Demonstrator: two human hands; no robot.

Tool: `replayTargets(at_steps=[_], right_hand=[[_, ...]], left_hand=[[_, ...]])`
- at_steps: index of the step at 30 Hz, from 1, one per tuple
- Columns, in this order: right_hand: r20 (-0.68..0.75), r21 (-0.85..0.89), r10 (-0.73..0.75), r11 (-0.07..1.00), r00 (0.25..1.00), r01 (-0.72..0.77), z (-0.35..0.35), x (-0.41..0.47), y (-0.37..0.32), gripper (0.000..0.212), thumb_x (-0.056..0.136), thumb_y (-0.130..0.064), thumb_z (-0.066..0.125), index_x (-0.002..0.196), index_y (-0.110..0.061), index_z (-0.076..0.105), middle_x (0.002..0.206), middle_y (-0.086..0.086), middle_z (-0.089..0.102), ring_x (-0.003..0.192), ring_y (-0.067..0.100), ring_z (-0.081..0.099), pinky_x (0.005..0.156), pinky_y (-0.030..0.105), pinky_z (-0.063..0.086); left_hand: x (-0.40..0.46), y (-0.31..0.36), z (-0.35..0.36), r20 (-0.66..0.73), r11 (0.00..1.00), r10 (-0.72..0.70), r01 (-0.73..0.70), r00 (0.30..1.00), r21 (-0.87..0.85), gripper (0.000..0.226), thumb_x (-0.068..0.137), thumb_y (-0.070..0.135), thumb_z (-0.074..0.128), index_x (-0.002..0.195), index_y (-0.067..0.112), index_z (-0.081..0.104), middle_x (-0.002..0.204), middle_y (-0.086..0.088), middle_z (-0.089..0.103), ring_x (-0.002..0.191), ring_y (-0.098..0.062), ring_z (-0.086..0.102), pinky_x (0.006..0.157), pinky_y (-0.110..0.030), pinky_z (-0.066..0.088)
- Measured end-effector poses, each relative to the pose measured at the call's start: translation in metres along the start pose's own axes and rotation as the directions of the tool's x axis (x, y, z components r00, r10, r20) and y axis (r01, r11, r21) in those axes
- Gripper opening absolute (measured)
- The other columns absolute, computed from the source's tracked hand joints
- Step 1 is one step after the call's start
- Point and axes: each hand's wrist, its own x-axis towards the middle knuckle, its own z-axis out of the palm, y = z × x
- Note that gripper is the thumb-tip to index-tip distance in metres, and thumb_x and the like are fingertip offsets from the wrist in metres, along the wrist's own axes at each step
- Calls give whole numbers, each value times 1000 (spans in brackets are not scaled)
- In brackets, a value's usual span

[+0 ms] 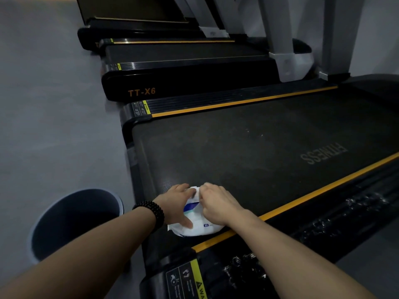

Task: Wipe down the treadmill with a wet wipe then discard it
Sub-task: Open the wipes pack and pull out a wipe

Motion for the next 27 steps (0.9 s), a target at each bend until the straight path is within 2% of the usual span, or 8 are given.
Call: replayTargets(at_steps=[5,10,12,16,21,24,26,27], right_hand=[[-61,213,73,975,995,-59,-7,1,6,12,99,-13,43,92,-15,54,109,6,56,98,25,56,79,37,43],[-206,484,183,873,961,-62,-21,8,9,27,96,-12,46,72,-24,45,87,-4,53,82,15,52,71,32,38],[-238,525,201,850,950,-49,-30,10,10,25,96,-13,47,73,-23,46,83,-6,55,81,15,53,70,33,38],[-235,588,243,806,941,-61,-42,11,10,17,98,-19,46,82,-21,51,88,-3,63,85,15,61,76,44,52],[-235,539,280,834,931,-115,-42,6,7,16,103,-23,42,89,-23,50,92,-2,57,83,13,58,76,41,55],[-179,617,324,772,929,-150,-40,9,9,14,102,-25,45,91,-21,53,93,-2,61,85,15,61,81,46,56],[-77,662,298,729,952,-174,-38,9,9,21,98,-41,50,101,-22,59,99,-3,65,91,16,64,86,47,55],[-18,647,256,740,966,-184,-38,8,11,37,91,-54,54,108,-22,61,106,-3,66,96,15,64,87,44,55]], left_hand=[[5,-2,2,73,1000,-2,3,997,-10,108,69,54,79,153,26,17,160,1,19,144,-23,20,115,-46,30],[9,-3,2,116,1000,-9,11,993,-15,112,71,54,78,155,27,9,163,-1,12,148,-23,13,118,-47,21],[11,-3,1,125,1000,-5,8,992,-29,113,67,55,80,154,28,13,161,-2,19,145,-24,19,117,-47,25],[11,-1,-2,93,997,0,8,996,-78,116,59,51,86,151,30,19,150,-1,33,135,-24,34,110,-44,37],[11,-1,-2,71,994,7,1,997,-110,117,58,48,88,151,29,20,143,4,36,128,-20,38,107,-39,41],[8,0,-4,59,994,1,5,998,-108,115,59,45,88,151,29,21,141,3,36,126,-20,39,104,-38,42],[6,2,-5,39,995,-7,11,999,-103,114,58,42,89,150,29,22,139,3,34,124,-21,42,102,-37,44],[5,3,-6,28,995,-9,11,1000,-98,113,58,42,90,149,29,24,138,2,34,122,-21,43,101,-36,45]])
